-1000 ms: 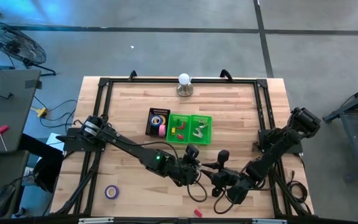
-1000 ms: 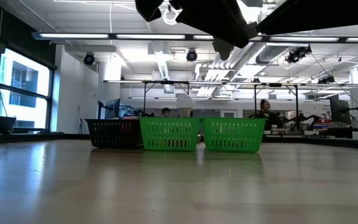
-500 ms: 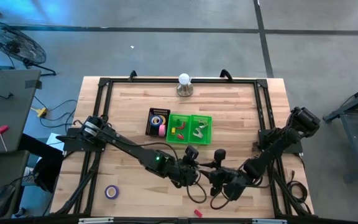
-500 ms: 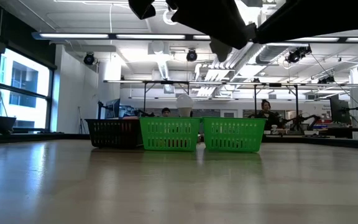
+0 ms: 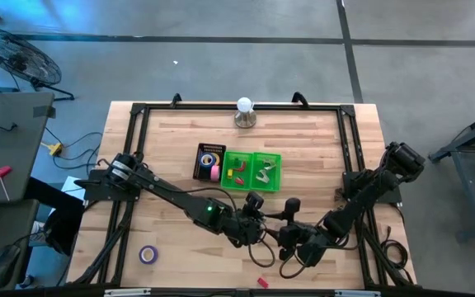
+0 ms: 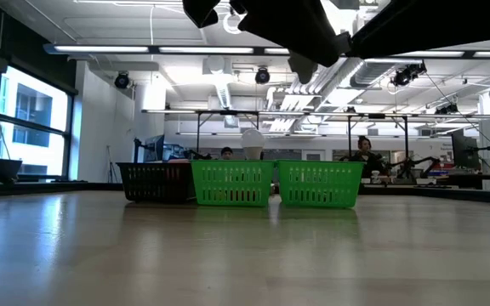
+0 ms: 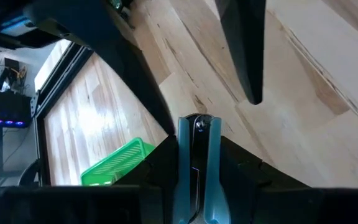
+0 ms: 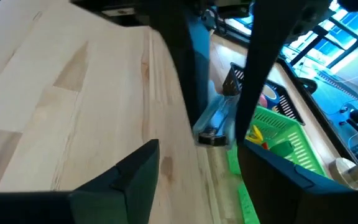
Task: Pick and place Stapler, Stapler remover, tape
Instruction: Put the blue staple remover into the right green bin
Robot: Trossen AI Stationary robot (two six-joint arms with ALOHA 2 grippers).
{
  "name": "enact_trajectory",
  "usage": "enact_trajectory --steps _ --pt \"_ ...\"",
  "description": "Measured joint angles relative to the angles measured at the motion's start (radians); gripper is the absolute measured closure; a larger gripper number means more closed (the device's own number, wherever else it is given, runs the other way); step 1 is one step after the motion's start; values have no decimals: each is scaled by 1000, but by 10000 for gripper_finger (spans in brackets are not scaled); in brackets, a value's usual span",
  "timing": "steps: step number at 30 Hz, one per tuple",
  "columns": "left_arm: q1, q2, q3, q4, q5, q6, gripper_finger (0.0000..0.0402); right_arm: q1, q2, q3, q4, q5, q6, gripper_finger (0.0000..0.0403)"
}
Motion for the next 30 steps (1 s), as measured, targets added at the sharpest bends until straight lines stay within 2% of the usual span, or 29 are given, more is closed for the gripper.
enact_trajectory --steps 6,15,30 --pt "0 0 0 -4 7 -1 316 10 0 0 12 62 -25 208" --pt "0 0 0 -7 7 -1 316 16 0 0 59 24 -73 227" --pt "0 0 0 -6 8 -3 316 -1 0 0 63 21 -81 229"
